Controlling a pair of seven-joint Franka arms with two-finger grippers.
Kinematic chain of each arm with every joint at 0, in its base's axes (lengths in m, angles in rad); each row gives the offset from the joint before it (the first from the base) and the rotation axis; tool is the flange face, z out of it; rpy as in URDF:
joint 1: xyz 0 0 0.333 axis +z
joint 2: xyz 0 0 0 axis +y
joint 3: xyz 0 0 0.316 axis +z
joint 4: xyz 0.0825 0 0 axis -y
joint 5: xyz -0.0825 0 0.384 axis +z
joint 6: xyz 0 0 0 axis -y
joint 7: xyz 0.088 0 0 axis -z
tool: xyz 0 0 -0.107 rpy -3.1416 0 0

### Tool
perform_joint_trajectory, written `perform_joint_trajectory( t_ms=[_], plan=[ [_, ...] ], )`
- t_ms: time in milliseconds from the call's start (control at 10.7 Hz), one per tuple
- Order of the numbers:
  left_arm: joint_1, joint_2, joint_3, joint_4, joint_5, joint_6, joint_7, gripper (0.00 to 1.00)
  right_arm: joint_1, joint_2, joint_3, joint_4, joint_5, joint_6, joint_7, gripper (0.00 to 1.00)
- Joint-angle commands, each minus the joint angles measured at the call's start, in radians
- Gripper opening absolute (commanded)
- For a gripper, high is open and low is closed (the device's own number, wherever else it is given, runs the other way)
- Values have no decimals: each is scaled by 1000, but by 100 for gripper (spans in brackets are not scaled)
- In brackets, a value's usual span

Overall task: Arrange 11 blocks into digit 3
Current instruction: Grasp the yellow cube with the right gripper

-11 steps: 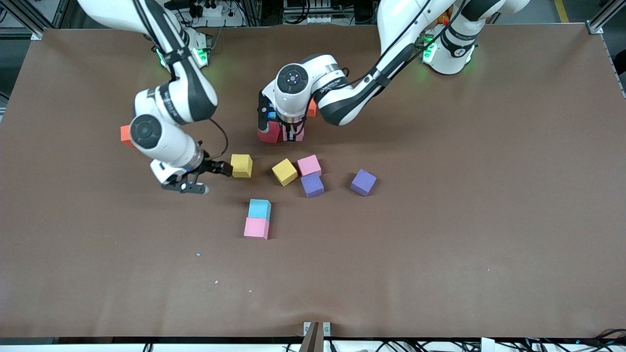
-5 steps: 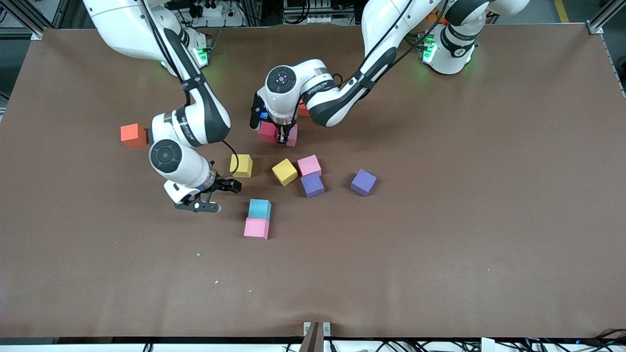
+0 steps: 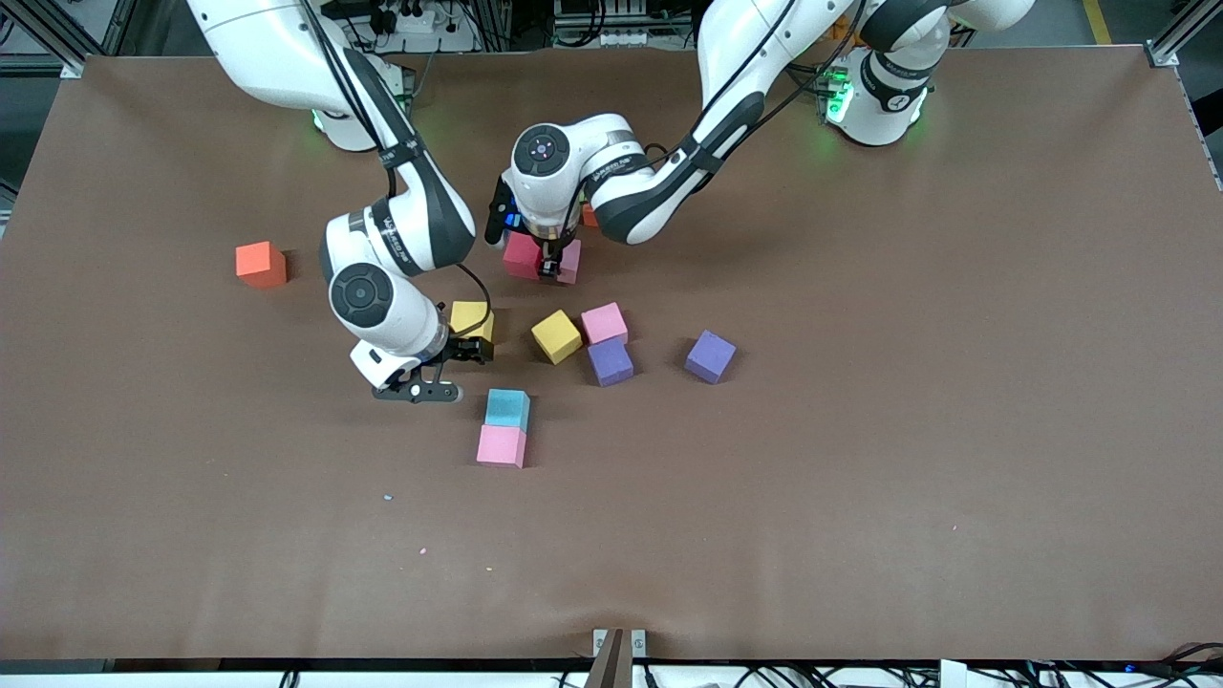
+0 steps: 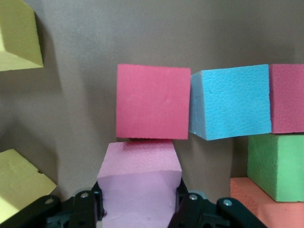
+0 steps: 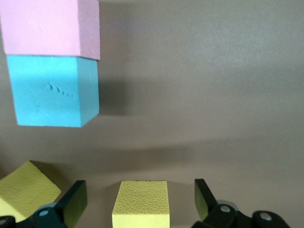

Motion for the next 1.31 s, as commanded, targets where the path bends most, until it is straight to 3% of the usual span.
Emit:
perform_joint_trajectory(
  t_ms=[0,375,938,1126,1220],
  plan=[
    [-17,13,13,12,20,-8,-4,10,21,-25,-2,-47,-25,1,13,100],
    [-29,21,15,14,17,-17,-110,10,59,-65,1,-197,-32,116,14,100],
    [-50,33,16,14,21,-19,-144,15,76,-66,-1,-251,-32,122,14,100],
    [-50,33,17,14,35,-17,-144,24,73,-68,1,-251,-32,121,23,19],
    [-52,33,18,14,35,-17,-145,38,72,-68,1,-251,-32,121,34,0]
  ],
)
